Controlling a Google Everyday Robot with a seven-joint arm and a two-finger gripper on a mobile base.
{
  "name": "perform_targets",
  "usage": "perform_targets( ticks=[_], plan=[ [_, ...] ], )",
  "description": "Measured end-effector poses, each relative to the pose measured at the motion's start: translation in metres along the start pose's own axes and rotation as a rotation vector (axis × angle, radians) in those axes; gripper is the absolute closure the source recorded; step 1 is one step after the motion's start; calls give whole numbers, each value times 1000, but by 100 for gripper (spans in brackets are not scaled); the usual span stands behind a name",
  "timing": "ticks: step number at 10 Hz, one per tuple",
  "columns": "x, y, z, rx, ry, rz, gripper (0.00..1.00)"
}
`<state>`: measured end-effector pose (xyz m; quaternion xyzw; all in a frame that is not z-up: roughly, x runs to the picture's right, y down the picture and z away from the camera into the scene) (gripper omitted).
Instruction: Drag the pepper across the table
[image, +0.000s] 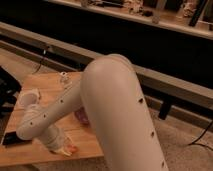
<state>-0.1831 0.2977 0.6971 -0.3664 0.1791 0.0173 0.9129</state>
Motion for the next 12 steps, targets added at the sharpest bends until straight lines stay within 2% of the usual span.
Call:
perform_targets(
  ticks=[1, 3, 6, 8, 12],
  plan=[
    [-1, 3, -1, 2, -20, -22, 90],
    [6, 4, -1, 30, -21, -59, 90],
    [17, 4, 7, 92, 26, -113, 90],
    [18, 7, 10, 115, 55, -134, 90],
    [14, 15, 15, 107, 69, -156, 90]
  ],
)
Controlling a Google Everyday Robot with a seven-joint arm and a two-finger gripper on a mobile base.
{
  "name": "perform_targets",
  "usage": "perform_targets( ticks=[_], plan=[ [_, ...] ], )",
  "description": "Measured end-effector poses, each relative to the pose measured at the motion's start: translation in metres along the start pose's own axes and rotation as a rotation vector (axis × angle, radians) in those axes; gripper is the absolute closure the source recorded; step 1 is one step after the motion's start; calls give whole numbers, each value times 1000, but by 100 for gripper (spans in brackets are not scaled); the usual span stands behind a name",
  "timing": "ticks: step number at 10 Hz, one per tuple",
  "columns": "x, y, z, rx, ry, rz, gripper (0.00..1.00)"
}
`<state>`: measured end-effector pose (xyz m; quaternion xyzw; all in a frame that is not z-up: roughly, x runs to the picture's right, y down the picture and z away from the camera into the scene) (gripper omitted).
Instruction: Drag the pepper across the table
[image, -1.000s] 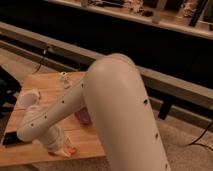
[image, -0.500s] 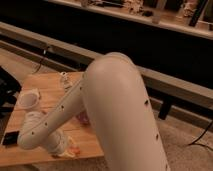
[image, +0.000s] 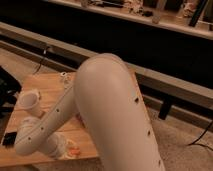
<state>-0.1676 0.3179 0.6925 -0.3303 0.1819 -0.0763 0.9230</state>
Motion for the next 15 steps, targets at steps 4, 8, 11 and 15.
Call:
perform_targets(
  ticks=[4, 8, 11, 15],
  plan=[
    [1, 2, -2, -80, -85, 9, 90],
    [29, 0, -7, -72, -119, -10, 90],
    [37, 5, -4, -71, -94, -49, 90],
    [38, 9, 0, -67, -56, -87, 90]
  ],
)
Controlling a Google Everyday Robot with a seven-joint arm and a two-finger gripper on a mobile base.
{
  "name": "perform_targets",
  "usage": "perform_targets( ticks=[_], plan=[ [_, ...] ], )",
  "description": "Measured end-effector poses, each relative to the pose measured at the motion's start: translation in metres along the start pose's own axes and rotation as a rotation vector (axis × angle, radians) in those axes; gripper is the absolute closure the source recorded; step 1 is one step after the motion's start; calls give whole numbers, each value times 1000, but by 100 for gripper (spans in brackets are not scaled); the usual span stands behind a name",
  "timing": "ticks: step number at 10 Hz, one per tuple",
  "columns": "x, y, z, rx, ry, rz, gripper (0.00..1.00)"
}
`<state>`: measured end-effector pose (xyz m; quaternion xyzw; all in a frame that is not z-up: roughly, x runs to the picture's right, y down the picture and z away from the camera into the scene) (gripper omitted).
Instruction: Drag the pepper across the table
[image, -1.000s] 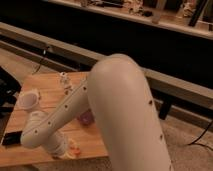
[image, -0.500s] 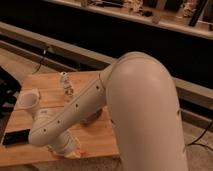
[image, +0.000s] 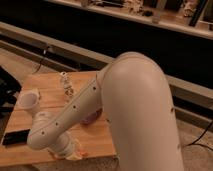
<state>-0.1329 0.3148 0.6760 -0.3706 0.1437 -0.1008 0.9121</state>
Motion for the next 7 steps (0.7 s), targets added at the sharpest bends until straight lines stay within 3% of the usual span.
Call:
perform_targets(
  ticks=[3, 7],
  plan=[
    [-1, 2, 1, 9, 25, -33, 90],
    [2, 5, -2, 8, 16, -69, 90]
  ],
)
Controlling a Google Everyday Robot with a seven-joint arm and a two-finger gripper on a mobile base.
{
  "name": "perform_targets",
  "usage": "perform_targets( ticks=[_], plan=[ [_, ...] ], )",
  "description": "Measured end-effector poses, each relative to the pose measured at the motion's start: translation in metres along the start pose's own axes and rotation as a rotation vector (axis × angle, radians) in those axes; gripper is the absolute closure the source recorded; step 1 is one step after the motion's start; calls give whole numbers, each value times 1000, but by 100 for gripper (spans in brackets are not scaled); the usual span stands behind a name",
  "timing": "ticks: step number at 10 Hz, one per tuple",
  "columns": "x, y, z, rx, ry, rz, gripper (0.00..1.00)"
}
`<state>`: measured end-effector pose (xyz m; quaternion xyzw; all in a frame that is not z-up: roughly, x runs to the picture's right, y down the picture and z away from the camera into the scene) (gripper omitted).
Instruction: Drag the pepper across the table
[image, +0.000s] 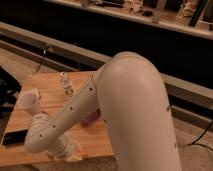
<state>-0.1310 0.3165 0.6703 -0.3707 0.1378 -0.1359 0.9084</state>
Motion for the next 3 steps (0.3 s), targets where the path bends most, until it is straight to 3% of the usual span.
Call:
perform_targets(
  ticks=[3],
  plan=[
    [3, 5, 0, -11, -9, -34, 90]
  ],
)
